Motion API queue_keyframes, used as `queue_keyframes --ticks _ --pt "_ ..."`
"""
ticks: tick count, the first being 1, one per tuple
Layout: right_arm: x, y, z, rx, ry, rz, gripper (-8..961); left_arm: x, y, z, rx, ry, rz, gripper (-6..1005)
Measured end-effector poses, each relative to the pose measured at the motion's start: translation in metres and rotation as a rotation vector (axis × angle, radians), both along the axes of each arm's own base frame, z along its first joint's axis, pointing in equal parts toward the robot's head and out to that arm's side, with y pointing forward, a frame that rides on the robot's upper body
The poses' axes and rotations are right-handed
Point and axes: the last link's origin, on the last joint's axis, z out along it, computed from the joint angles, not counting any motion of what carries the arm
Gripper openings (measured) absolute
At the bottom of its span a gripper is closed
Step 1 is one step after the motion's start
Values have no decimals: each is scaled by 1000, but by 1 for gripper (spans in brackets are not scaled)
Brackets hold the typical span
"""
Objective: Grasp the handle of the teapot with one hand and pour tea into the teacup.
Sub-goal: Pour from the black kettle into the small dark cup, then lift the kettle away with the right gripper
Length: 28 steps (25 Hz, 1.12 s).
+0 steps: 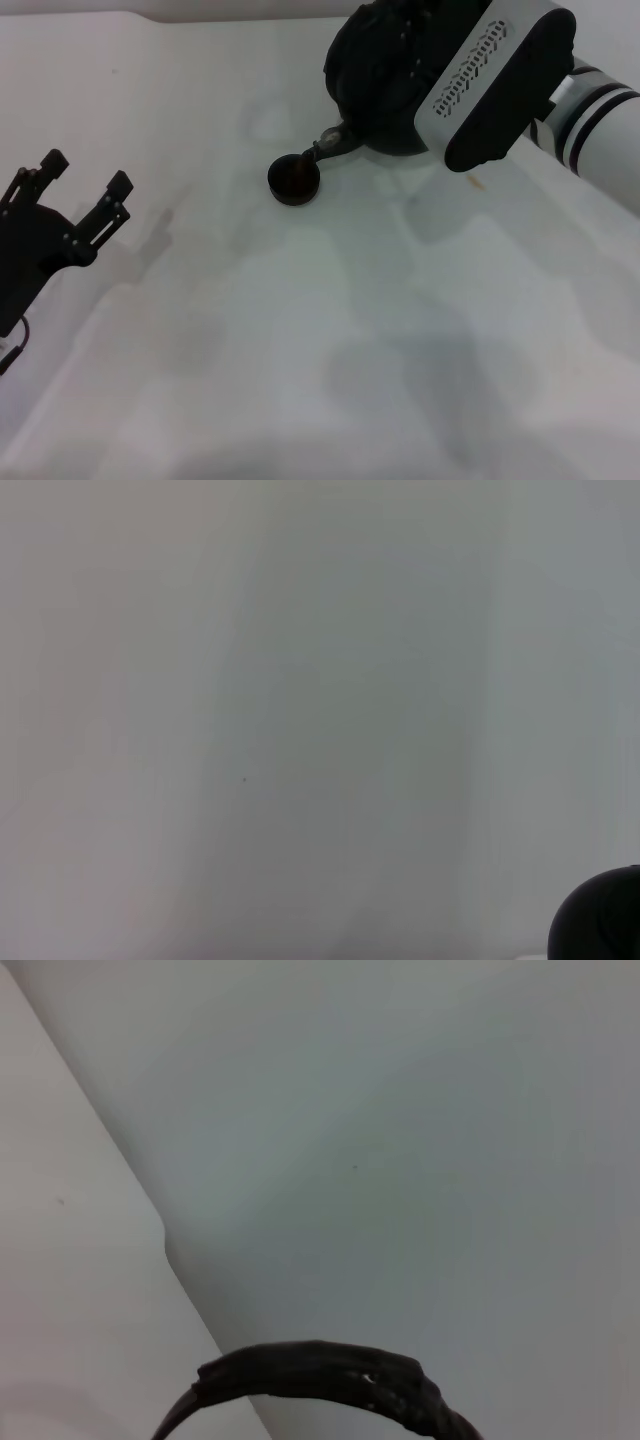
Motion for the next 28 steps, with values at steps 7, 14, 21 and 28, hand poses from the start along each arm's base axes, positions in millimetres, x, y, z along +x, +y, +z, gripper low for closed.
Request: queue_keyframes --ticks 7,14,21,28 --pt "-1 2 1 5 -4 4 106 1 2 -1 -4 1 2 847" --pt "0 2 2 7 -15 10 107 1 4 -2 -7 2 1 847" --pt "0 2 2 8 -17 10 110 1 4 -2 -9 4 3 846" --pt "0 3 4 10 -9 6 113 1 4 -2 -11 6 6 846"
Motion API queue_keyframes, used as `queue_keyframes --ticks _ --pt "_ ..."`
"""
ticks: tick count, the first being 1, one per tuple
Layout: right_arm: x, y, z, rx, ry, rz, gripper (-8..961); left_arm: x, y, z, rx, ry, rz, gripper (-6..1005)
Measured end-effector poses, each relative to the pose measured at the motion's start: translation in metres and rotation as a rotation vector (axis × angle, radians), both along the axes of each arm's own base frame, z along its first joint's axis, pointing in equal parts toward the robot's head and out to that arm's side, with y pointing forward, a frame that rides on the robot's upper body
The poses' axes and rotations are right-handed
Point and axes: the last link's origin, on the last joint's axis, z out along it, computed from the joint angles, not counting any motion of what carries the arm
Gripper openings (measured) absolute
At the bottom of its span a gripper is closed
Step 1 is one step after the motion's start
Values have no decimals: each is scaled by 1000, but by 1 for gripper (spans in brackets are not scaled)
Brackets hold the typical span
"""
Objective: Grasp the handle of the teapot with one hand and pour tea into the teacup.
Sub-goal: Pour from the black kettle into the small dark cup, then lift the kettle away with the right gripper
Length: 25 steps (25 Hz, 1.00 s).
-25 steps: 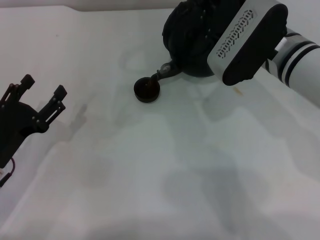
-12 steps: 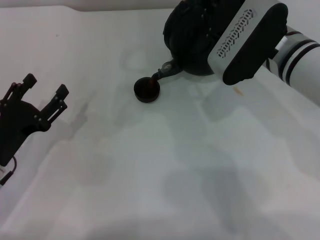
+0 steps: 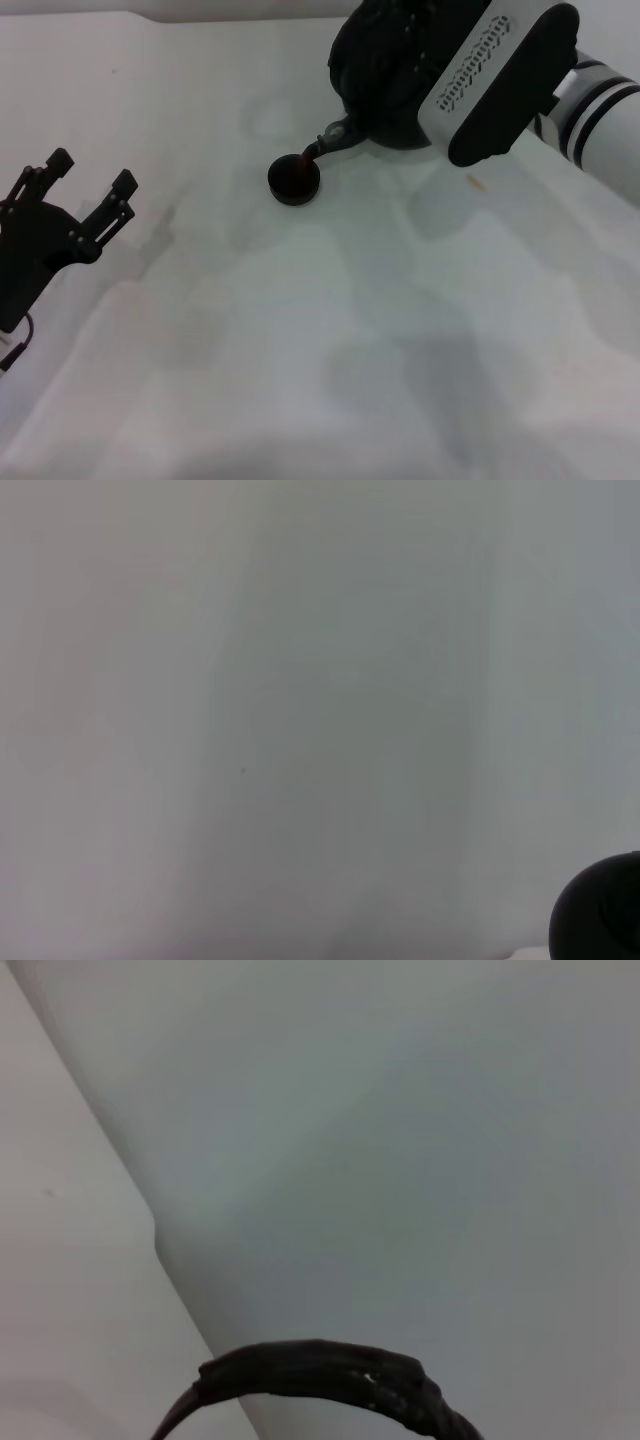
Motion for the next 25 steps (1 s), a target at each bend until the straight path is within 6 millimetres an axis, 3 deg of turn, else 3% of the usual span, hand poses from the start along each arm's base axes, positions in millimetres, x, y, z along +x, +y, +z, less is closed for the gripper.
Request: queue_keyframes --ticks 18,25 --pt "6 4 8 -36 88 -28 122 0 1 0 1 2 -1 847" --pt "22 14 32 -103 279 -90 125 0 2 0 1 2 -2 847"
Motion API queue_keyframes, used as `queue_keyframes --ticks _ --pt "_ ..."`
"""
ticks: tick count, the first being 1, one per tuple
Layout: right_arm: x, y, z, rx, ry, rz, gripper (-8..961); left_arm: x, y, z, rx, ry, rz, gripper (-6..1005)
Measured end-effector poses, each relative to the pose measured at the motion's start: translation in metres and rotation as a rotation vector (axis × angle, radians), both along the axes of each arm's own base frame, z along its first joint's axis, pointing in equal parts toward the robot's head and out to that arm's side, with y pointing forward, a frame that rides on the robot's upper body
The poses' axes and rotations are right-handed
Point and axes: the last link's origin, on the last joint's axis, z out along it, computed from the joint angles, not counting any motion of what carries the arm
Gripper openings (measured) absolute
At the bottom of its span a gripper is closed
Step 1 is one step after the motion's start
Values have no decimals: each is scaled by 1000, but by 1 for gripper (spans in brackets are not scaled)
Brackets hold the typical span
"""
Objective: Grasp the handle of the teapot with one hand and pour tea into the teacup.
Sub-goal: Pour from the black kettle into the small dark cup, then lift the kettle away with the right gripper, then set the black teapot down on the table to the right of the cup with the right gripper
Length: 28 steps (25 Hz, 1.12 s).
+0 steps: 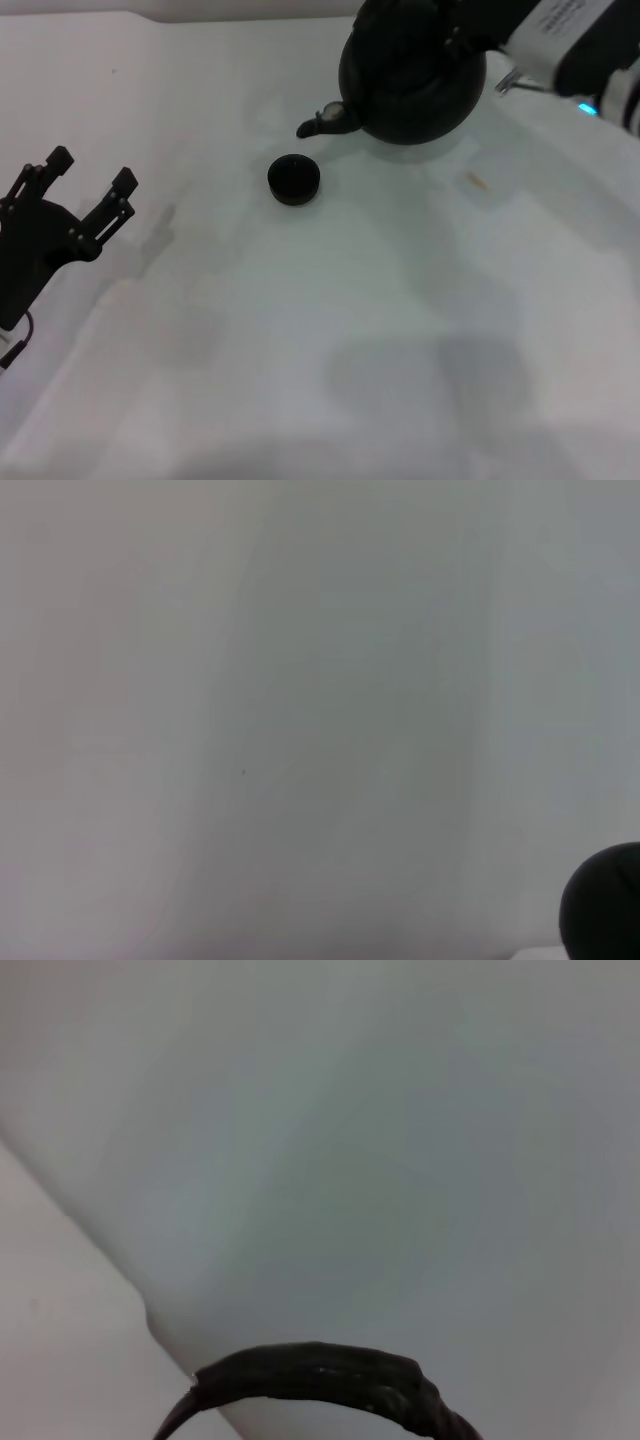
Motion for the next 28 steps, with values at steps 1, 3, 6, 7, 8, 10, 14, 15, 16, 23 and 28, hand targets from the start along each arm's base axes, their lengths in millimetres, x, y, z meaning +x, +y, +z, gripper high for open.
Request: queue_keyframes --ticks 1,3,6,7,8,10,14,15,16,23,28 --pt "3 1 4 -9 25 -8 126 0 0 0 0 0 0 846" --pt "8 3 11 -16 60 -21 126 0 0 0 0 0 0 846" --pt "16 2 20 -8 84 -38 128 1 2 0 0 -1 -5 846" --pt "18 2 22 -6 88 -41 128 2 2 0 -1 -1 -7 846" --pt "20 2 25 -3 91 -44 129 2 3 0 -1 -1 -7 847" --pt "24 1 27 -2 94 -50 130 3 3 0 -1 -1 -10 847" --pt "35 -3 29 -7 92 -67 132 4 7 -1 -2 1 -13 846" --pt "38 -4 30 -11 94 -70 132 4 7 -1 -3 2 -12 846" --pt "42 -4 31 -16 98 -74 133 4 7 -1 -4 2 -11 846" --pt "70 -14 44 -66 156 -75 136 5 10 -1 -3 3 -16 847" --pt "81 -20 49 -69 154 -64 138 7 13 -1 -3 3 -22 847"
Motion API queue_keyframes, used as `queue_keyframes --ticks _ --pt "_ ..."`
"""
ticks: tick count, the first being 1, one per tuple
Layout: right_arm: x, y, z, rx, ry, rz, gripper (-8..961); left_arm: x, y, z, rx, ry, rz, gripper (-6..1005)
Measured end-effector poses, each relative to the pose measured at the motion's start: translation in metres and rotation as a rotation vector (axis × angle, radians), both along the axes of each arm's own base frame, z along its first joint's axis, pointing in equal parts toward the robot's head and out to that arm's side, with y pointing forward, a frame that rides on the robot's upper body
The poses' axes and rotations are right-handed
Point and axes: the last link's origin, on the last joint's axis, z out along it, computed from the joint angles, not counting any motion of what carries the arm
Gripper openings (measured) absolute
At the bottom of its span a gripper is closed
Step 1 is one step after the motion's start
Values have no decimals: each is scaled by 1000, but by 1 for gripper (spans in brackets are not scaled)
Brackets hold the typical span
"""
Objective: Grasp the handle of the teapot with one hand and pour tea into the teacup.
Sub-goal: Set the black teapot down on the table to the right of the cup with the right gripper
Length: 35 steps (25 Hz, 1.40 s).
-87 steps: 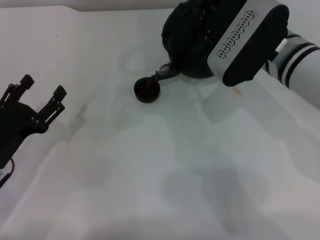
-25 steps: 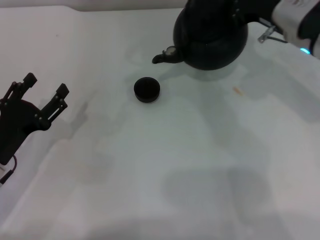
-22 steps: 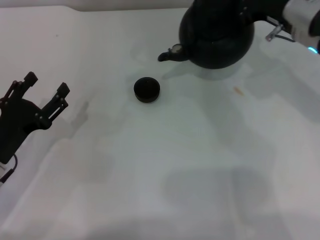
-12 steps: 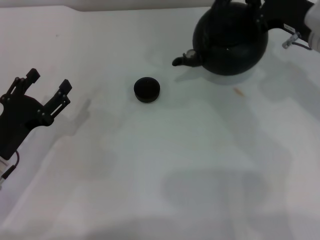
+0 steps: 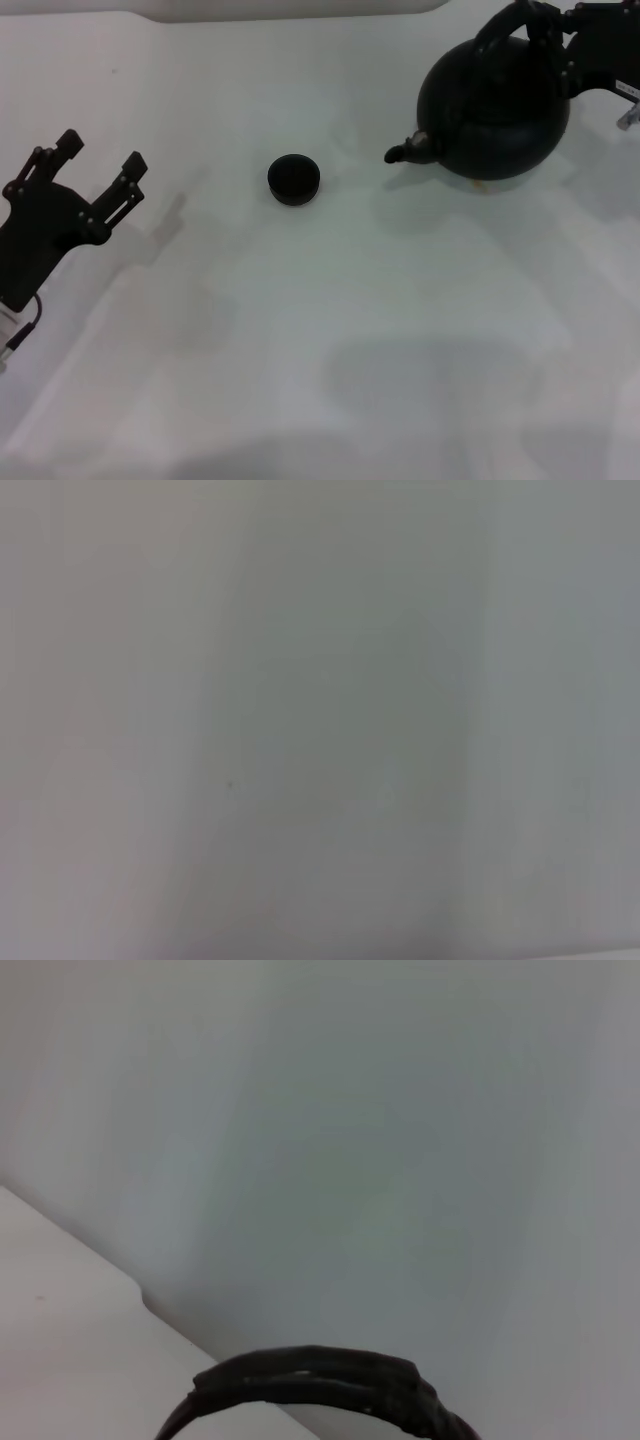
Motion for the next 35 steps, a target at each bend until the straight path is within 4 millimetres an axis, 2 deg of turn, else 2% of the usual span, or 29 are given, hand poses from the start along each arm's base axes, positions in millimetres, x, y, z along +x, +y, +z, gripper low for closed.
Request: queue_keyframes --ticks 19,35 --pt "19 -6 -4 12 -41 8 147 2 4 -1 -7 1 -4 846" --pt "24 -8 -6 -4 -23 15 155 3 4 -3 -13 -1 -5 847"
